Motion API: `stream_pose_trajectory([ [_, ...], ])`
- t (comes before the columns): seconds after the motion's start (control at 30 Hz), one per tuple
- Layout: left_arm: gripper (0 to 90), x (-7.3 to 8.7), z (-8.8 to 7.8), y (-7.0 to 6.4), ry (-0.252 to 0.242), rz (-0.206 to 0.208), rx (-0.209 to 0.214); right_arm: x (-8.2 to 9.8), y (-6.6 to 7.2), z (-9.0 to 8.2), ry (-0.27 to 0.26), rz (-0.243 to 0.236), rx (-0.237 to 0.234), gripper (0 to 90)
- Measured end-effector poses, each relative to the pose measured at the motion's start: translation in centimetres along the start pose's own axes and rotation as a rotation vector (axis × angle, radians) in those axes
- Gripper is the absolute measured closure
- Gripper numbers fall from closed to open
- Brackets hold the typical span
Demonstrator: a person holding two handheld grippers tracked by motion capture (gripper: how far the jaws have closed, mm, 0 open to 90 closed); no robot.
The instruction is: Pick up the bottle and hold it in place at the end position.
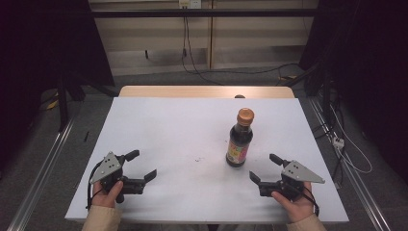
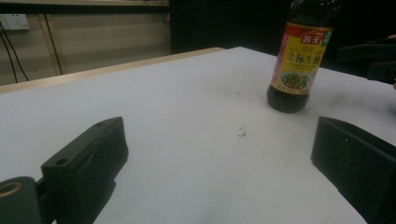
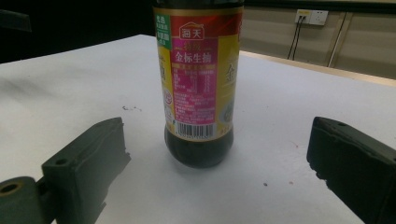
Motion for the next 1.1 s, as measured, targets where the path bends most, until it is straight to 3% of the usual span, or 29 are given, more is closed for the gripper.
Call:
stream_pose_trajectory([
  [0.33, 3.5, 0.0, 0.3, -0.2, 0.006, 0.010, 0.010, -1.1, 0.1, 1.7, 0.003, 0.000, 0.013, 4.6],
  [0.77, 3.5, 0.2, 0.4, -0.2, 0.026, 0.021, 0.012, -3.0, -0.5, 4.1, 0.000, 0.068, 0.055, 11.1],
  [1.1, 3.5, 0.4, 0.6, -0.2, 0.031, 0.012, 0.016, -3.8, 0.9, 5.1, -0.003, 0.061, 0.004, 13.1],
])
Point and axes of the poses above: each handheld gripper's, and its own axes: z roughly forward along the jaws, x roughly out of its underside, y roughly to its left, the point moved 8 cm from there along z, roughly forward along the jaws, and after that the axes turned 12 degrees about x, right-handed, at the moved point
